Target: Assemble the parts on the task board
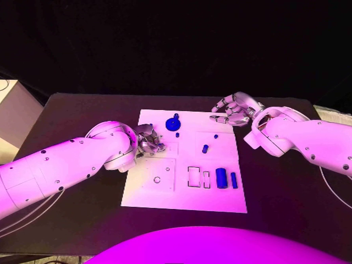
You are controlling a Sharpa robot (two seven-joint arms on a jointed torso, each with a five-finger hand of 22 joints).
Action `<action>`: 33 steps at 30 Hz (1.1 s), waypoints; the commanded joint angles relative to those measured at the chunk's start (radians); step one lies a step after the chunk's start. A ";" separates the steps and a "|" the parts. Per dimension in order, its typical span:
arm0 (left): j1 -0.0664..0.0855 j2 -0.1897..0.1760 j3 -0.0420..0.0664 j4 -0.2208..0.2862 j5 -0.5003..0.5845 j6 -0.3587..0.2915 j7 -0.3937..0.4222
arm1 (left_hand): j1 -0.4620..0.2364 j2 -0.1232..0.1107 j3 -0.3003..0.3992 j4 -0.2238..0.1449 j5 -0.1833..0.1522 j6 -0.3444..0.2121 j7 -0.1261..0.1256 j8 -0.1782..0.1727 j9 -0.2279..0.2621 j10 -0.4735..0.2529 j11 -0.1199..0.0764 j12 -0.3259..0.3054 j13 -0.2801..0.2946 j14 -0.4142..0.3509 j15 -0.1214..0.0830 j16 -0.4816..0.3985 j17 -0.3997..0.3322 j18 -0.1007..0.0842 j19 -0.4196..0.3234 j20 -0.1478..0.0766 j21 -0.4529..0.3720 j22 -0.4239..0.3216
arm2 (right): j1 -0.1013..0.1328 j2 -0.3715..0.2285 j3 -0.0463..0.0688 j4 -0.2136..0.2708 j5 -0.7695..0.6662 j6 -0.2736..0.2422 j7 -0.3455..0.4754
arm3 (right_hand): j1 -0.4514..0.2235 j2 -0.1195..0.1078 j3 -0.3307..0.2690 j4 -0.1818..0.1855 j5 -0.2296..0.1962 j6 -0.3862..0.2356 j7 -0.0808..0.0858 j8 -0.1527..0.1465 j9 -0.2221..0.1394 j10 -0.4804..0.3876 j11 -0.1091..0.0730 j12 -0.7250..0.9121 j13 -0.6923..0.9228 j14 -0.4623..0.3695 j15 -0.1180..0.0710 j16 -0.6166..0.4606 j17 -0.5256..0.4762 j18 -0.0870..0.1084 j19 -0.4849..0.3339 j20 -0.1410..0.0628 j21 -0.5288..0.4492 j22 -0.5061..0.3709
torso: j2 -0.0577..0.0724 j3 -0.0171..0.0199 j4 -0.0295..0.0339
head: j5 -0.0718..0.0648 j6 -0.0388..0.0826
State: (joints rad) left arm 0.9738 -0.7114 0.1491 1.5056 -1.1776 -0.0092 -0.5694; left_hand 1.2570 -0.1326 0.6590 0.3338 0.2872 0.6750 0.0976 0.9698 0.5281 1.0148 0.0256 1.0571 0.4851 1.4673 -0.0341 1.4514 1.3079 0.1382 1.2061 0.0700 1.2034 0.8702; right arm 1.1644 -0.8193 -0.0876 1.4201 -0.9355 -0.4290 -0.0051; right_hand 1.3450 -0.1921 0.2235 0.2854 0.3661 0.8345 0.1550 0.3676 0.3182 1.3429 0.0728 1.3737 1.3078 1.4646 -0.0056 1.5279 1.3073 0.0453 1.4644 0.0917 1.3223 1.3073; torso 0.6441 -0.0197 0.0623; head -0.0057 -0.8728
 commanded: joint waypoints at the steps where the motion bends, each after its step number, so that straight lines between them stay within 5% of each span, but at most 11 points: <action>1: -0.001 0.003 -0.001 0.007 0.033 -0.016 0.025 | -0.011 -0.006 0.191 -0.141 0.003 -0.004 0.000 0.008 -0.001 0.006 -0.004 0.007 -0.002 0.017 -0.006 0.005 0.041 -0.001 -0.003 0.000 0.007 0.001 | -0.002 0.000 0.000 0.000 -0.010 0.018 0.006 | -0.006 -0.001 0.007 -0.001 0.008 -0.003 0.000 0.005 0.001 0.006 -0.001 0.006 0.053 0.086 0.000 -0.005 0.199 0.006 0.036 0.002 -0.003 0.128 | 0.000 -0.0003 -0.0001 | 0.000 0.000; 15: 0.000 -0.013 0.007 0.022 0.112 0.052 0.035 | -0.031 -0.010 0.233 -0.177 0.001 0.004 -0.001 0.019 -0.006 0.012 -0.006 0.008 -0.007 0.016 -0.007 0.006 0.039 0.001 -0.012 0.000 0.005 -0.007 | -0.003 -0.001 0.000 0.000 -0.010 0.023 0.004 | -0.006 -0.001 0.007 -0.001 0.008 -0.003 0.000 0.005 0.001 0.006 -0.001 0.006 0.053 0.086 0.000 -0.005 0.199 0.006 0.036 0.002 -0.003 0.128 | 0.000 -0.0003 0.0006 | -0.003 0.000; 24: 0.008 -0.023 0.041 0.002 0.250 0.193 0.026 | -0.044 -0.005 0.249 -0.200 -0.003 0.006 0.000 0.017 -0.013 0.009 -0.004 0.006 -0.009 0.013 -0.005 0.006 0.038 0.003 -0.025 0.001 -0.001 -0.019 | -0.003 -0.001 0.000 -0.002 -0.010 0.024 0.003 | -0.006 -0.001 0.007 -0.001 0.008 -0.003 0.000 0.005 0.001 0.006 -0.001 0.006 0.053 0.086 0.000 -0.005 0.199 0.006 0.036 0.002 -0.003 0.128 | -0.001 0.0006 0.0007 | -0.003 0.000; 33: 0.066 -0.001 0.048 -0.085 0.349 0.367 0.000 | -0.165 0.034 0.306 -0.290 -0.004 0.022 -0.001 0.012 -0.036 0.008 -0.004 0.017 -0.007 0.020 -0.004 0.024 0.065 0.001 -0.030 0.002 0.019 0.004 | -0.003 -0.001 -0.001 -0.003 -0.010 0.023 0.001 | -0.006 -0.001 0.007 -0.001 0.008 -0.003 0.000 0.005 0.001 0.006 -0.001 0.006 0.053 0.086 0.000 -0.005 0.199 0.006 0.036 0.002 -0.003 0.128 | 0.001 0.0005 -0.0002 | -0.003 0.000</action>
State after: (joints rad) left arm 1.0367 -0.7180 0.1972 1.4256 -0.9021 0.2368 -0.5586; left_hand 1.1003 -0.1117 0.7559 0.2574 0.2844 0.6865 0.0977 0.9876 0.4939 1.0215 0.0198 1.0680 0.4774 1.4669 -0.0337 1.4716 1.3077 0.1383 1.1807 0.0697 1.2161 0.8724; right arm 1.1616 -0.8202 -0.0884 1.4171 -0.9369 -0.4189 -0.0069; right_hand 1.3450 -0.1921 0.2235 0.2854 0.3700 0.8345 0.1550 0.3675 0.3179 1.3429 0.0728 1.3737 1.3074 1.4646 -0.0056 1.5279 1.3073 0.0453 1.4643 0.0916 1.3223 1.3078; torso 0.6437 -0.0191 0.0623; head -0.0091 -0.8728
